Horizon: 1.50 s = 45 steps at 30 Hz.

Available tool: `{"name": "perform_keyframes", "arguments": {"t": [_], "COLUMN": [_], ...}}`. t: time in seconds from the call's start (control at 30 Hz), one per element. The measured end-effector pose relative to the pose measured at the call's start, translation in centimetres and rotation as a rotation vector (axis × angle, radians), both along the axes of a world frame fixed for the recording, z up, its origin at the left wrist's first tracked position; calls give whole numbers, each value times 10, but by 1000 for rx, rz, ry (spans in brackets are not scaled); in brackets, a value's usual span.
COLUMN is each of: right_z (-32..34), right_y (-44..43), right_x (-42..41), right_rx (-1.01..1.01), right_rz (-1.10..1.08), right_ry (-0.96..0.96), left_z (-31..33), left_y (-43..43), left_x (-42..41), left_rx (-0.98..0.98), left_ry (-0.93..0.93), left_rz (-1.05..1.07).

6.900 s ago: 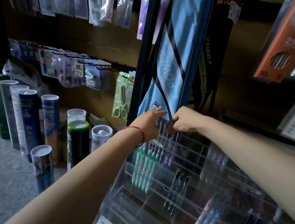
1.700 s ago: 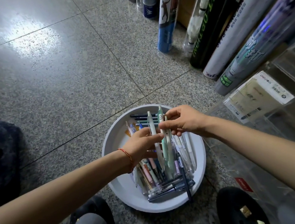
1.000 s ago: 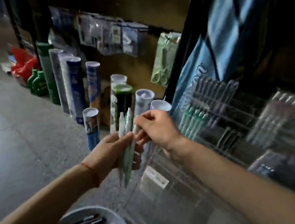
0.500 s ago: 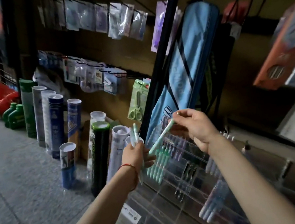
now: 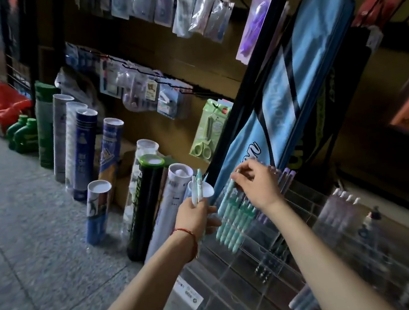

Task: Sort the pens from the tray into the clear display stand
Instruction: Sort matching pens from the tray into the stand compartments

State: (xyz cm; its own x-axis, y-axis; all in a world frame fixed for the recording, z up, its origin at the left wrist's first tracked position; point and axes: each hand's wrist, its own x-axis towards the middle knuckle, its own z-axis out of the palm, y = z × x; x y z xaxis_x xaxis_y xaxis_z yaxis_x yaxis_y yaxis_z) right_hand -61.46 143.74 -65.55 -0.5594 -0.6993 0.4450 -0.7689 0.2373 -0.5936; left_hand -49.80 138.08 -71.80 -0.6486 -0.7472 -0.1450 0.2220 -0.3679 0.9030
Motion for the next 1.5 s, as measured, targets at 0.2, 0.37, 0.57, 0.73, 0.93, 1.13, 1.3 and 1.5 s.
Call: {"name": "perform_keyframes", "arguments": {"t": [0.2, 0.37, 0.57, 0.73, 0.93, 1.13, 1.3, 1.5], "right_z": [-12, -20, -27, -27, 7, 32, 36, 28], "right_y": [-5, -6, -9, -13, 0, 23, 43, 57], "right_x": [-7, -8, -8, -6, 4, 30, 29, 31], "right_rx": [230, 334, 451, 517, 288, 225, 0, -101], "right_rz": [13, 10, -27, -56, 11, 197, 162, 161], "right_ry": [28, 37, 95, 145, 31, -343, -530, -589], "left_z": [-7, -13, -22, -24, -14, 11, 25, 25], "left_y": [0, 4, 4, 3, -3, -1, 15, 34], "left_x": [-6, -13, -19, -17, -1, 13, 11, 11], "left_rx": [-45, -84, -70, -81, 53, 86, -198, -398], "left_ry": [18, 4, -37, -45, 101, 146, 16, -79], "left_rz": [-62, -79, -86, -80, -174, -568, -458, -368]}}
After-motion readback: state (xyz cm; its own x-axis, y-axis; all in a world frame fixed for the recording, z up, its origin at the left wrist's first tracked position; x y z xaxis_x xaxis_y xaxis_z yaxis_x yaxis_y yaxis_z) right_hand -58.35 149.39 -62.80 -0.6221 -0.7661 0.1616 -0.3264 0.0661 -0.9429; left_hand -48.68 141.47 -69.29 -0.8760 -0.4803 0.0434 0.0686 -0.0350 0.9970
